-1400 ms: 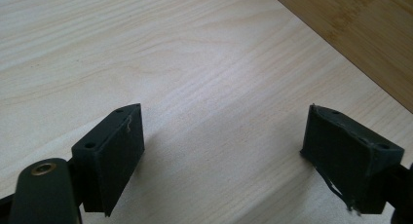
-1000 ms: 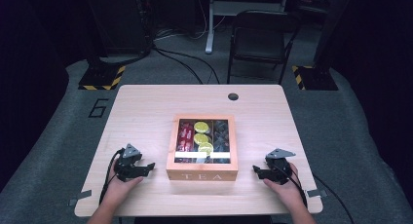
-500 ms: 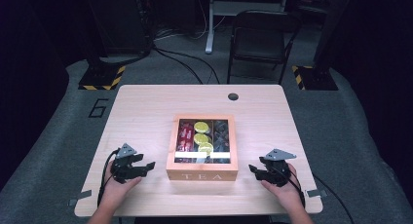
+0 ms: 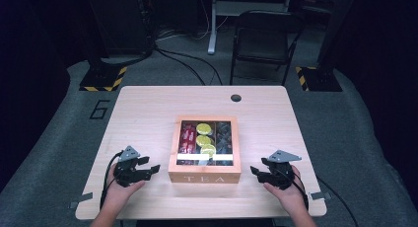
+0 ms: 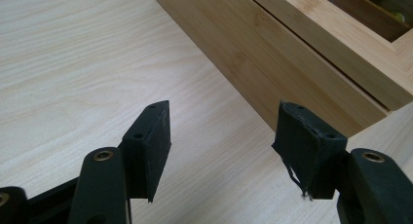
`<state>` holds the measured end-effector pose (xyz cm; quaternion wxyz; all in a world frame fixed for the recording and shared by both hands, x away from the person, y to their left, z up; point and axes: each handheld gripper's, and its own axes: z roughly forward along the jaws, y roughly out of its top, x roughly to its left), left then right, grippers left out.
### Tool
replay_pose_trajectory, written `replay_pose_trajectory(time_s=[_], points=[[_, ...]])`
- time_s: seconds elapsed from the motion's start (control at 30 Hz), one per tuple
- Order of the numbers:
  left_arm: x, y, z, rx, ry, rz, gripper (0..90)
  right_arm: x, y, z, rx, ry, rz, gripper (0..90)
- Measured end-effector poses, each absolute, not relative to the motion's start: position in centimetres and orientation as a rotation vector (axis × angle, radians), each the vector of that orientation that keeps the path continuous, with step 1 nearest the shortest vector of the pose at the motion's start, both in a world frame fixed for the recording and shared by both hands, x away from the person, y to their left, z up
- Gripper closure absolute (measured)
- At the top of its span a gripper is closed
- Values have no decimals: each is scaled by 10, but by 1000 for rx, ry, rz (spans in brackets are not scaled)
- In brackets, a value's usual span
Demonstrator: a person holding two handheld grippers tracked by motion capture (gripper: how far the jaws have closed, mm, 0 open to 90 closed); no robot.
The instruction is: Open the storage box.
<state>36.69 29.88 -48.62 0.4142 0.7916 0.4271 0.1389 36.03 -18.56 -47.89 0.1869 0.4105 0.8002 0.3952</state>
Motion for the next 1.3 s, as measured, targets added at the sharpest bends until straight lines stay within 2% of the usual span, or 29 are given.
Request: replay_pose_trajectory(time_s=[0.4, 0.6, 0.8, 1.03, 1.3], points=[[362, 299, -479, 2002, 1042, 378, 379, 357, -182, -475, 1132, 2260, 1137, 423], [358, 298, -471, 1945, 1052, 344, 390, 353, -176, -464, 1113, 2256, 1169, 428], [354, 294, -460, 1957, 1047, 381, 391, 347, -170, -447, 1084, 2278, 1178, 421], [348, 286, -446, 1976, 1018, 356, 391, 336, -169, -435, 1056, 2271, 1185, 441], [336, 276, -455, 1972, 979, 328, 391, 329, -163, -445, 1059, 2250, 1267, 448]])
